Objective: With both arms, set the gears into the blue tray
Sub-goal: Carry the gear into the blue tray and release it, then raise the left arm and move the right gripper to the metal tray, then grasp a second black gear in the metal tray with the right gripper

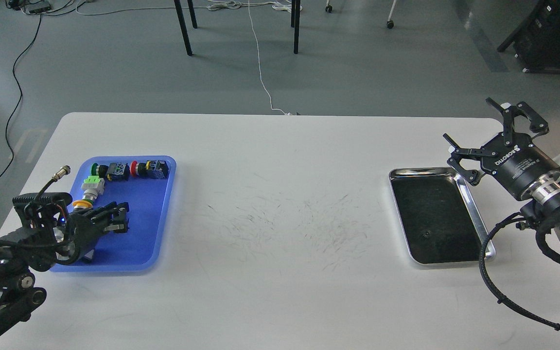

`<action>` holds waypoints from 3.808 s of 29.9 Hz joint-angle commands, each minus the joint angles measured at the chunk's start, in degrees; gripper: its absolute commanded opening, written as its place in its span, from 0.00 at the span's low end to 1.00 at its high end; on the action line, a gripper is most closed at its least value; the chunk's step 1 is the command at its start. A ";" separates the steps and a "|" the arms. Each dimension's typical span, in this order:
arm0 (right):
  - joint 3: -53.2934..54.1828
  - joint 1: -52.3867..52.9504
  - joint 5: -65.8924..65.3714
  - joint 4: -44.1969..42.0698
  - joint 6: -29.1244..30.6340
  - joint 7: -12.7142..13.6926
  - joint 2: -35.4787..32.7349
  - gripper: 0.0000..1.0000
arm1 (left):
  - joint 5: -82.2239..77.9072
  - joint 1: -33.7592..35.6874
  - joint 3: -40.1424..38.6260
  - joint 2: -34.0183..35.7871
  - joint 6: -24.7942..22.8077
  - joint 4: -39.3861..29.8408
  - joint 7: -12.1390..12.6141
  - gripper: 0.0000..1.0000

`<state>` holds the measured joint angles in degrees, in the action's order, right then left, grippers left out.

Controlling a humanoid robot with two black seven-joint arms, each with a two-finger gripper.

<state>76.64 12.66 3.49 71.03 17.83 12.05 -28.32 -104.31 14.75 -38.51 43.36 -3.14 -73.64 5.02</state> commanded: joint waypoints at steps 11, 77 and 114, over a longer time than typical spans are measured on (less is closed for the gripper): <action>-0.35 0.26 -0.24 0.08 -0.08 -0.01 -0.15 0.94 | 0.77 0.89 -1.04 -0.12 2.18 -0.10 -0.80 0.99; -74.88 36.47 -74.24 18.18 -0.08 8.25 -24.15 0.91 | 81.11 22.34 -31.54 -23.76 -1.16 21.60 -0.71 0.99; -74.71 37.52 -74.07 12.12 -0.43 8.16 -17.47 0.08 | 81.02 22.43 -31.45 -23.59 -1.08 21.43 -0.71 0.99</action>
<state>1.87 50.32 -70.61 83.10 17.26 20.27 -45.71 -23.29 37.18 -69.98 19.73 -4.22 -52.21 4.31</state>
